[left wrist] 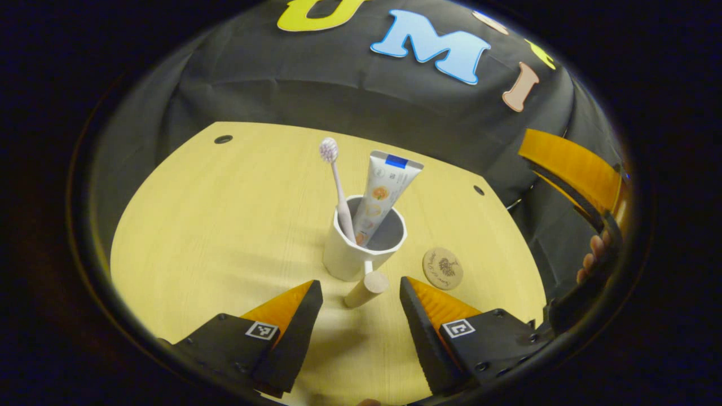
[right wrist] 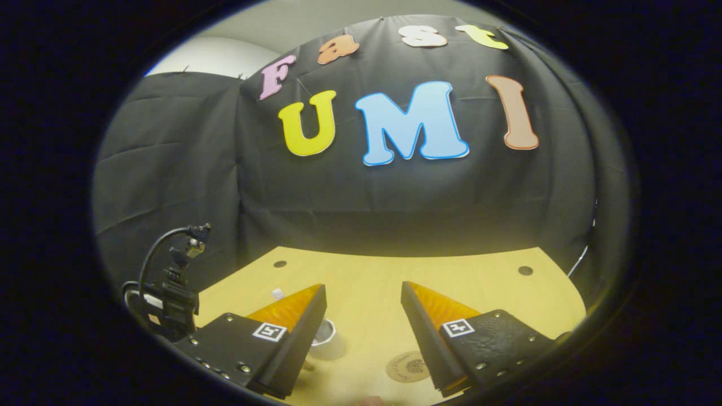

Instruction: Put the toothbrush and toothpaste on the desktop into the cup, then pick up the cup and place it on the coaster on the desktop.

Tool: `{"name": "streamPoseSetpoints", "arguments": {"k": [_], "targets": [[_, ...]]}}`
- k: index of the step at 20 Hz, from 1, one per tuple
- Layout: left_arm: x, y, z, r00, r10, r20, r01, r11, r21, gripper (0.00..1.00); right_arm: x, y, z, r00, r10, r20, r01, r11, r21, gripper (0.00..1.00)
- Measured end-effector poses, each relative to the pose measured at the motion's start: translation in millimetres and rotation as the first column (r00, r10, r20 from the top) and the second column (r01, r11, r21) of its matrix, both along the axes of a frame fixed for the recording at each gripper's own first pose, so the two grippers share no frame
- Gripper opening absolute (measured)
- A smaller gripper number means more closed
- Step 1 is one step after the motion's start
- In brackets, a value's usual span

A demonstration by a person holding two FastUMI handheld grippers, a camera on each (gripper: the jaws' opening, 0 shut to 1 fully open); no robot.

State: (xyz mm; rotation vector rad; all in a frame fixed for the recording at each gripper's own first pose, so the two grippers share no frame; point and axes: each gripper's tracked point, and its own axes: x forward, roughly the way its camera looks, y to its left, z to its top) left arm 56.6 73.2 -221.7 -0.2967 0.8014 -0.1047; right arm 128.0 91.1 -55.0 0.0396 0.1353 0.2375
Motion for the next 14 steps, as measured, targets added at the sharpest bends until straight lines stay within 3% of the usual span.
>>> {"name": "streamPoseSetpoints", "arguments": {"k": [5, 14], "targets": [[11, -6, -11, 0.996, -0.017, -0.082, 0.019, 1.000, 0.025, 0.90, -13, -42, 3, 0.997, -0.076, -0.002, 0.076, 0.997, -0.024, 0.85], [30, 1, -41, 0.963, -0.043, -0.265, 0.066, 0.995, 0.079, 0.87, -21, -105, -18, 0.985, -0.154, -0.080, 0.152, 0.988, -0.027, 0.85]]}}
